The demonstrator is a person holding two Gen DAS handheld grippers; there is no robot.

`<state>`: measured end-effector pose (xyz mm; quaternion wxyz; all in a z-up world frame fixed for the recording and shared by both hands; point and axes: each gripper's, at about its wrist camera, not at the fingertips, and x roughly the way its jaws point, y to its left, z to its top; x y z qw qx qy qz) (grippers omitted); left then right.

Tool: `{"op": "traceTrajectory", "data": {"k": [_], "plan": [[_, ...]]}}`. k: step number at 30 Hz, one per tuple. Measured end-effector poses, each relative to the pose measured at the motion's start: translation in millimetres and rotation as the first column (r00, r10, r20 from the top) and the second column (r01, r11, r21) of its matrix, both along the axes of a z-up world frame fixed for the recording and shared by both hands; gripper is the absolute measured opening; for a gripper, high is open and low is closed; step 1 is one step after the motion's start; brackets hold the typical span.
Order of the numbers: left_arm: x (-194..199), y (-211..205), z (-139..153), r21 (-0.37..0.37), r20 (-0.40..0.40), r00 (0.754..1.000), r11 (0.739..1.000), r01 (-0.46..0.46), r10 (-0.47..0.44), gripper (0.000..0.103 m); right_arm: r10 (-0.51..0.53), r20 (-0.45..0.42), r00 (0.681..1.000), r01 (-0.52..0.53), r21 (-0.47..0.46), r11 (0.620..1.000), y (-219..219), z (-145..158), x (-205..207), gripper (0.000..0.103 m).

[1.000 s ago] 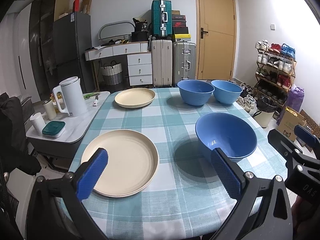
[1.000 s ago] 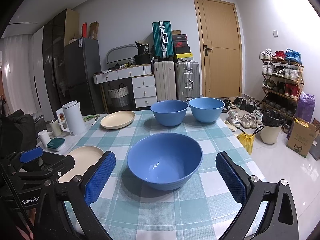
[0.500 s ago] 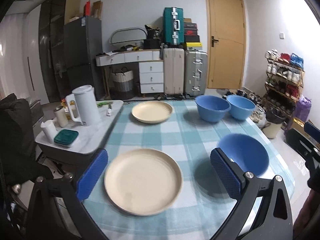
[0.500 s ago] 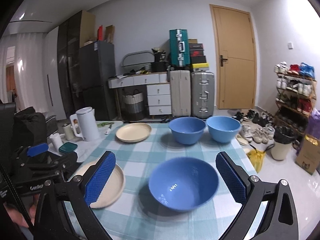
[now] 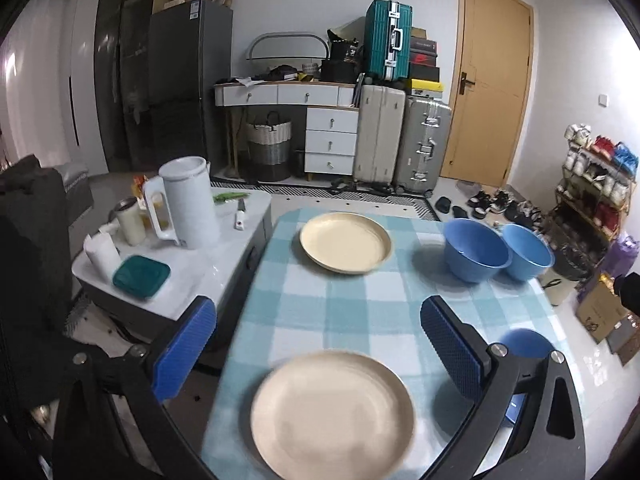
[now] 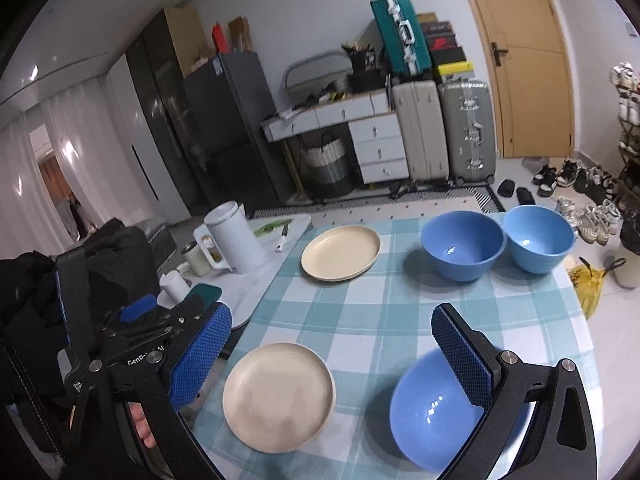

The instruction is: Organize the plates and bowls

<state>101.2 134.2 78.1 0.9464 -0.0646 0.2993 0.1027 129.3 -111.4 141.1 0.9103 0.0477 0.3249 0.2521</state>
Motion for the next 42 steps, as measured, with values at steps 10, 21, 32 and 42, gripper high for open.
{"op": "traceTrajectory", "data": {"k": [10, 21, 32, 42], "plan": [[93.9, 42.7, -31.5, -0.065, -0.18, 0.983, 0.997, -0.027, 0.015, 0.103, 0.027, -0.139, 0.99, -0.038, -0.075, 0.996, 69.3, -19.2, 107.3, 0.102], [193.8, 65.1, -58.5, -0.115, -0.316, 0.948, 0.993, -0.01, -0.027, 0.103, 0.004, -0.19, 0.982, -0.036, -0.166, 0.985, 121.2, -50.1, 229.2, 0.102], [277.9, 81.2, -110.2, -0.127, -0.412, 0.911, 0.991, -0.046, -0.011, 0.103, -0.057, -0.287, 0.956, -0.025, -0.273, 0.962, 165.2, -119.8, 341.3, 0.102], [322.6, 76.6, -152.8, -0.121, -0.464, 0.886, 0.992, -0.045, -0.017, 0.103, -0.128, -0.392, 0.911, -0.012, -0.336, 0.942, 175.3, -200.9, 391.5, 0.092]]}}
